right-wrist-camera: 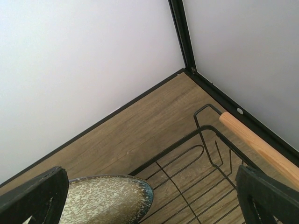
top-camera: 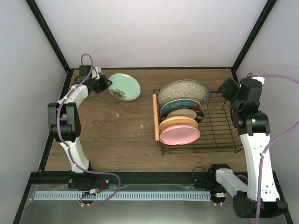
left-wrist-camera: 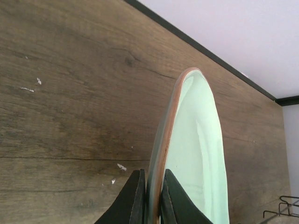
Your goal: Unload the plates from the dish rack
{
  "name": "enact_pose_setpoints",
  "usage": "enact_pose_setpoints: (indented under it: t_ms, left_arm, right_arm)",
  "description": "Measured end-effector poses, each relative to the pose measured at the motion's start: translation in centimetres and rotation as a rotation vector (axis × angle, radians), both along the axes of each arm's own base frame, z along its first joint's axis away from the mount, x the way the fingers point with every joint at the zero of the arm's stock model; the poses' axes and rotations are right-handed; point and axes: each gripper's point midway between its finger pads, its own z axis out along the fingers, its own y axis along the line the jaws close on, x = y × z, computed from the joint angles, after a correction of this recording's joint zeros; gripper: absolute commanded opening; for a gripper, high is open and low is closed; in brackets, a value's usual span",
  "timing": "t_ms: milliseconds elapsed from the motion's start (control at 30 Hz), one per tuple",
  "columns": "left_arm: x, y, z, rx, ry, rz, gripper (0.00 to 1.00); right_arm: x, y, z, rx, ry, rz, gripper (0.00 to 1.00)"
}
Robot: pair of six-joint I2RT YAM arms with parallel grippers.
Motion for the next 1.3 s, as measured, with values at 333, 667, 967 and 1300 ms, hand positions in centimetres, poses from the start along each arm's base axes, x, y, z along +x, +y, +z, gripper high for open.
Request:
enact_pose_setpoints:
  t_ms: [333,667,967,1300]
  left_arm:
    - [0.6,-0.1,-5.1,-0.022,0.097,0.013,0.04]
    - [0.4,-0.3,-8.6,-0.047,0.176,0.011,0.2]
    - [0.5,-0.5,-9.3,-0.061,0.184,0.009,0.67]
    - [1.0,-1.7,-10.6,-0.05,0.198,-0.019,0.91]
  right_arm:
    - [-0.2,0.1,-0.4,0.034,0.021,-0.01,1.0]
    - [-0.4,0.1,-0.7,0.055,0.032,-0.018,1.0]
    - [-0.3,0.1,-0.5,0.065,0.031,-0.02,1.0]
    - [-0.2,0.2,-0.6,0.066,0.034,-0.018,1.0]
